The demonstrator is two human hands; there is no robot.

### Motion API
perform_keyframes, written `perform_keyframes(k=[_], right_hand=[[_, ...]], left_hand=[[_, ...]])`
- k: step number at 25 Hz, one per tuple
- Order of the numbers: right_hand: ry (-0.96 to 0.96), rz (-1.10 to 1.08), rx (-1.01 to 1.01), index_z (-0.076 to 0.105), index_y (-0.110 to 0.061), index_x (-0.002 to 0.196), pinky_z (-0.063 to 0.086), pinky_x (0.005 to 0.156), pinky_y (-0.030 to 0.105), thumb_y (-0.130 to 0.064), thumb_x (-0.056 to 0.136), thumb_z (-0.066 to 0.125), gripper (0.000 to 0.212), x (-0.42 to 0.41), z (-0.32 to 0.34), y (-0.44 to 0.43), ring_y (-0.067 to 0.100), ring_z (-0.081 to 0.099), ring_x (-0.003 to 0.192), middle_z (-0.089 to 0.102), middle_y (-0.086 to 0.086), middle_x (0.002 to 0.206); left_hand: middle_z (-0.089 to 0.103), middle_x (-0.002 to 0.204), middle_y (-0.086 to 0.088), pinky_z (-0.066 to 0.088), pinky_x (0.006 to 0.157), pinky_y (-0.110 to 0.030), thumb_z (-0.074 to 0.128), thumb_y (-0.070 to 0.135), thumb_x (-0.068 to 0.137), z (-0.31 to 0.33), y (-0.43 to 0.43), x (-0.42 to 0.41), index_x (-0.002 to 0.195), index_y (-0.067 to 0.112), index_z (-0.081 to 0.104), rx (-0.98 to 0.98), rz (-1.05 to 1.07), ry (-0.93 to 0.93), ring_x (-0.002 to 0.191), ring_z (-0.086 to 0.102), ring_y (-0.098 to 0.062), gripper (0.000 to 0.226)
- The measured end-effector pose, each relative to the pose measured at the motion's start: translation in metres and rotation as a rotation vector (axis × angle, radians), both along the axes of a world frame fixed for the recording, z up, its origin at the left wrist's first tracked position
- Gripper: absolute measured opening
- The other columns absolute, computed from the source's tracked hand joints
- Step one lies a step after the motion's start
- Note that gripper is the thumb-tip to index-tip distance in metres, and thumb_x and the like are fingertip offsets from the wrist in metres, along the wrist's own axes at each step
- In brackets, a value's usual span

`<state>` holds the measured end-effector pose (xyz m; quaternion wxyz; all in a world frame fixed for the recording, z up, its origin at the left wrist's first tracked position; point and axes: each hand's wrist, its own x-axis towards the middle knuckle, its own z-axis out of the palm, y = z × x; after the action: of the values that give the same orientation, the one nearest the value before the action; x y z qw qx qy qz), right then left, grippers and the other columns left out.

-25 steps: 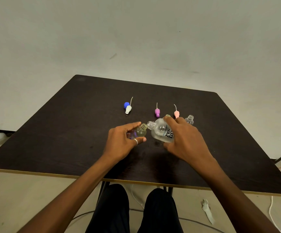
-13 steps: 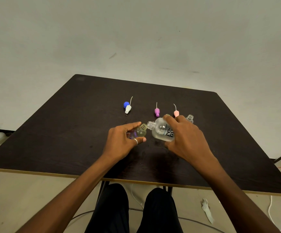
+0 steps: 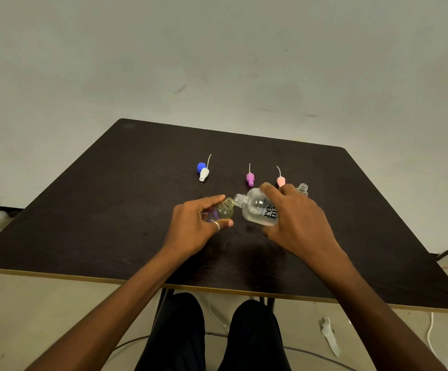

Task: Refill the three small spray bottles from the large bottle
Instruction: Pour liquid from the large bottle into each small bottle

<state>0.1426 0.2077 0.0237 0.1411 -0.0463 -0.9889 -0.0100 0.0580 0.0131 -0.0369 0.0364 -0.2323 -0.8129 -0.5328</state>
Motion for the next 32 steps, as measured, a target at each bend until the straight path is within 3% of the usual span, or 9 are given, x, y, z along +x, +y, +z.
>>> perform_keyframes(k=[9,23,32], right_hand=[[0.012,0.0,0.012,0.041,-0.033,0.135,0.058,0.075,0.041,-0.035,0.074,0.076,0.071,-0.0009,-0.0005,0.0008,0.025,0.061,0.096,0.057,0.002,0.113],[0.009,0.0,0.04,0.041,-0.033,0.135,0.058,0.075,0.038,-0.035,0.074,0.076,0.071,-0.0023,-0.0005,0.0018,0.023,0.061,0.094,0.058,0.002,0.111],[0.008,-0.015,0.06,0.041,-0.033,0.133,0.057,0.07,0.038,-0.032,0.074,0.074,0.068,-0.0011,0.0006,0.0001,0.024,0.06,0.09,0.056,0.001,0.109]], left_hand=[[0.07,0.122,0.004,0.041,0.083,0.002,0.09,0.023,0.067,0.0002,0.0004,-0.0007,0.128,0.019,0.065,-0.012,0.005,0.007,0.09,0.053,0.023,0.066],[0.071,0.12,0.004,0.041,0.084,0.002,0.09,0.023,0.066,-0.0002,0.0005,-0.0002,0.127,0.018,0.066,-0.002,0.005,0.014,0.089,0.053,0.03,0.065],[0.07,0.121,0.002,0.041,0.083,0.003,0.09,0.022,0.067,0.0,-0.0003,0.0011,0.127,0.017,0.066,-0.007,0.001,0.027,0.092,0.054,0.022,0.065]])
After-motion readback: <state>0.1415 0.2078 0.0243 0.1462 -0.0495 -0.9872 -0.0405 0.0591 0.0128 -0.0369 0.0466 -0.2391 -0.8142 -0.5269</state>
